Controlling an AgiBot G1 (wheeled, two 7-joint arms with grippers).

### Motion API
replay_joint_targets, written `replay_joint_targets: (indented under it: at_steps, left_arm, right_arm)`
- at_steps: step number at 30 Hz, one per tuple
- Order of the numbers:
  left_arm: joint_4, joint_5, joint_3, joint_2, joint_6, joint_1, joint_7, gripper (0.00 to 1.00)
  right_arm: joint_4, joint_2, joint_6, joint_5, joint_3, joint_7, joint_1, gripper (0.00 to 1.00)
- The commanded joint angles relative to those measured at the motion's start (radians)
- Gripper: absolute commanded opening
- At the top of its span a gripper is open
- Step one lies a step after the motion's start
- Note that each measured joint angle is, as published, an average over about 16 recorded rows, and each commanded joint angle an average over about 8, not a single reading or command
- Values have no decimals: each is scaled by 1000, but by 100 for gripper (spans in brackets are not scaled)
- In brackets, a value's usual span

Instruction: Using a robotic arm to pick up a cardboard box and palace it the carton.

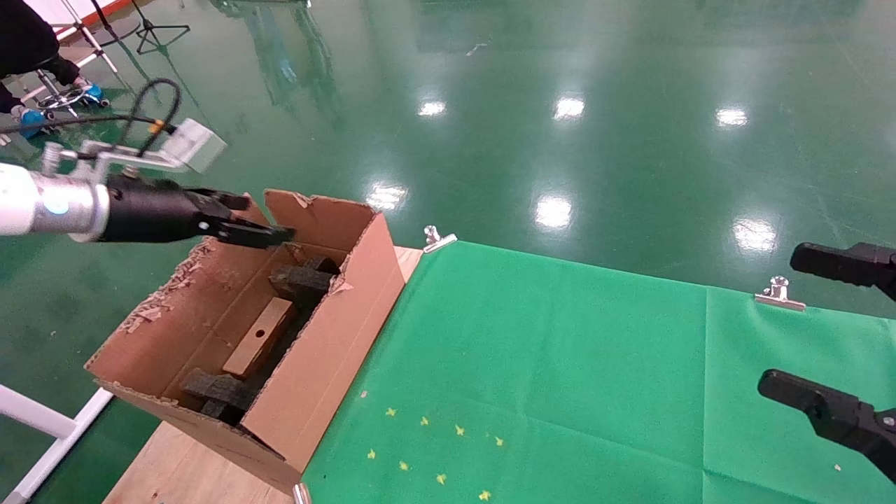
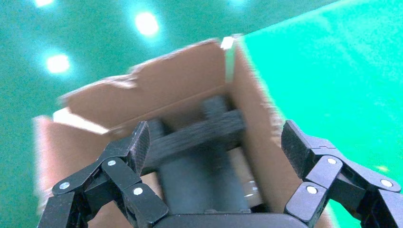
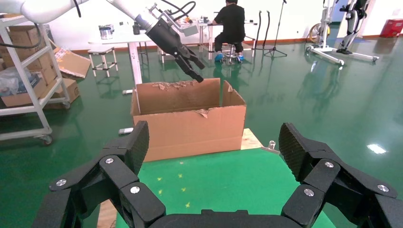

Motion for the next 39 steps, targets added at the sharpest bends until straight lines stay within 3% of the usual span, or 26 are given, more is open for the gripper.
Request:
replay_joint_targets:
  at_steps: [1,39]
  left_arm:
    - [-22,-42,-10,2,10,22,20,100]
    - [-446,-837,-189,35,191,432,388,100]
  right_arm:
    - [0,0,0,0,0,0,0,100]
    - [0,0,0,0,0,0,0,100]
